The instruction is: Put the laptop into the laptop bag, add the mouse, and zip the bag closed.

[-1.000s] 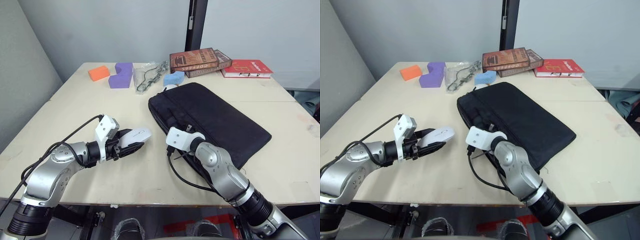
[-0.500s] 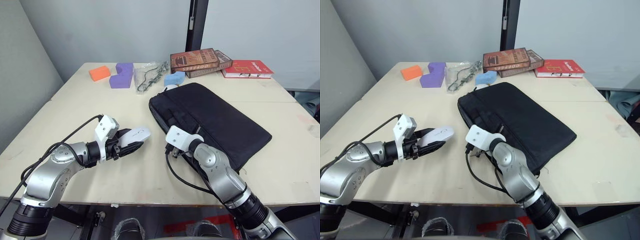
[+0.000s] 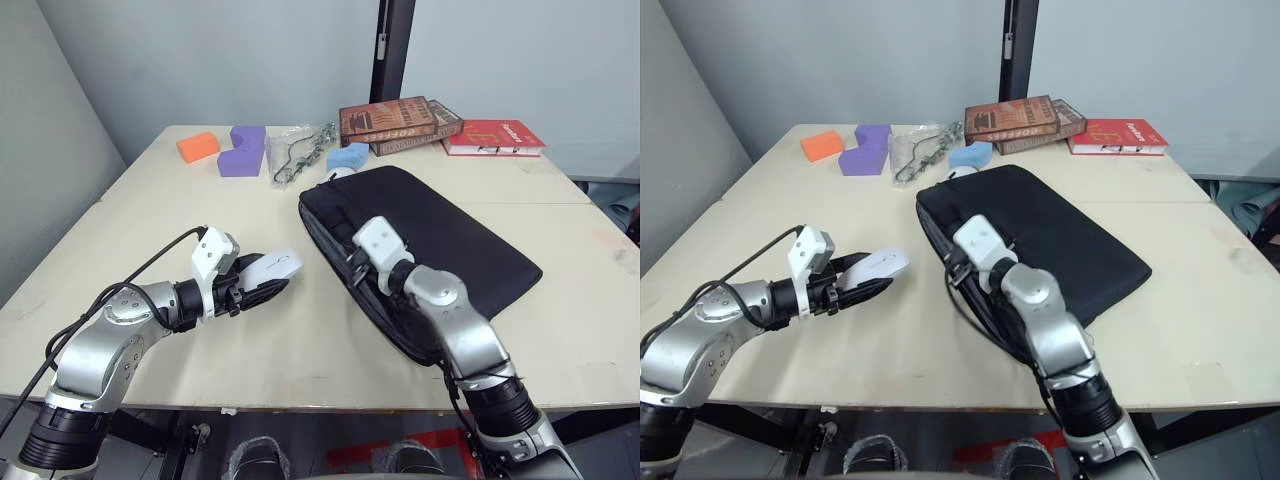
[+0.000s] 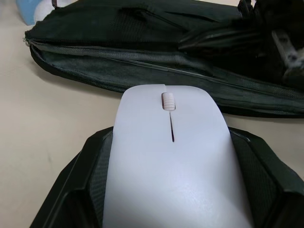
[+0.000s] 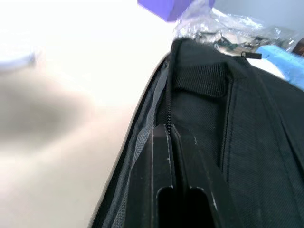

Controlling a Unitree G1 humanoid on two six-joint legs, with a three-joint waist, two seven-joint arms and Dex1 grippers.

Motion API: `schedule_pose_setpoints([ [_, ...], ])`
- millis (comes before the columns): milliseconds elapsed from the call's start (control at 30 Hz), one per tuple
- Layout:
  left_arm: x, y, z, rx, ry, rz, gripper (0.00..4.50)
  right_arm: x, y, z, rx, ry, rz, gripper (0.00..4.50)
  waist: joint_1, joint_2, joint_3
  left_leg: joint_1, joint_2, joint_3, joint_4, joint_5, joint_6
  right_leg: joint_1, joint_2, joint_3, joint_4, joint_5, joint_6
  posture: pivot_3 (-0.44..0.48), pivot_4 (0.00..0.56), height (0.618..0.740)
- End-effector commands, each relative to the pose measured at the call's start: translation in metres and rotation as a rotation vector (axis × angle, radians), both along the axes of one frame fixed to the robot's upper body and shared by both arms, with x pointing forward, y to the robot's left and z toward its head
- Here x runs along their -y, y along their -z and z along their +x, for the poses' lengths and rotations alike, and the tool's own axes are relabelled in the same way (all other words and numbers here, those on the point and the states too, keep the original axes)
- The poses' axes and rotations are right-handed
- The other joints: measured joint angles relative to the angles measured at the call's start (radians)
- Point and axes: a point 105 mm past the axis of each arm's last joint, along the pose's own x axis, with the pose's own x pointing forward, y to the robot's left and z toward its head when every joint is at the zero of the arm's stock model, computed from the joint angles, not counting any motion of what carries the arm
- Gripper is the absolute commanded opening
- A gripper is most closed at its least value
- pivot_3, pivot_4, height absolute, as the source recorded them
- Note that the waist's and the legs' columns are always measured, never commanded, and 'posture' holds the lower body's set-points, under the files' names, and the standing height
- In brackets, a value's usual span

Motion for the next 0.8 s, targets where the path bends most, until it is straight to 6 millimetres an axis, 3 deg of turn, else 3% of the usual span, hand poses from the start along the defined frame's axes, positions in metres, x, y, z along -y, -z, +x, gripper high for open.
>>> schedule_pose_setpoints([
  [33,0.004,-0.011,0.002,0.06,0.018,-0.005,2.87,0.015,-0.039,-0.001,0.0,-0.023,0.161,0.01,0.001,0.0,0.0,0.0,0.0,0.0,0.0,0.0,0.0,0.0,0.0,0.0,0.0,0.0,0.0,0.0,0.15,0.734],
  [267,0.016,-0.011,0.008,0.079,0.047,-0.028,2.87,0.034,-0.087,0.009,-0.057,-0.041,0.318,0.01,0.009,0.0,0.0,0.0,0.0,0.0,0.0,0.0,0.0,0.0,0.0,0.0,0.001,0.0,0.0,0.0,0.15,0.734],
  [433,0.022,-0.009,0.011,0.088,0.071,-0.026,2.87,0.039,-0.107,0.008,-0.08,-0.071,0.388,0.01,0.012,0.0,0.0,0.0,0.0,0.0,-0.001,0.003,-0.004,0.0,0.0,0.0,0.0,0.0,0.0,0.0,0.15,0.734],
  [633,0.03,-0.009,0.015,0.101,0.091,-0.042,2.87,0.048,-0.121,0.01,-0.098,-0.091,0.435,0.01,0.022,0.001,0.0,-0.001,0.0,0.0,-0.001,0.003,-0.004,-0.001,0.0,0.0,0.0,0.0,0.0,0.0,0.15,0.734],
  [800,0.04,-0.007,0.022,0.108,0.101,-0.039,2.87,0.048,-0.12,0.007,-0.127,-0.111,0.448,0.01,0.033,0.001,0.0,-0.001,0.0,0.0,-0.001,0.003,-0.004,-0.001,0.0,0.0,0.0,0.0,0.0,0.0,0.15,0.734],
])
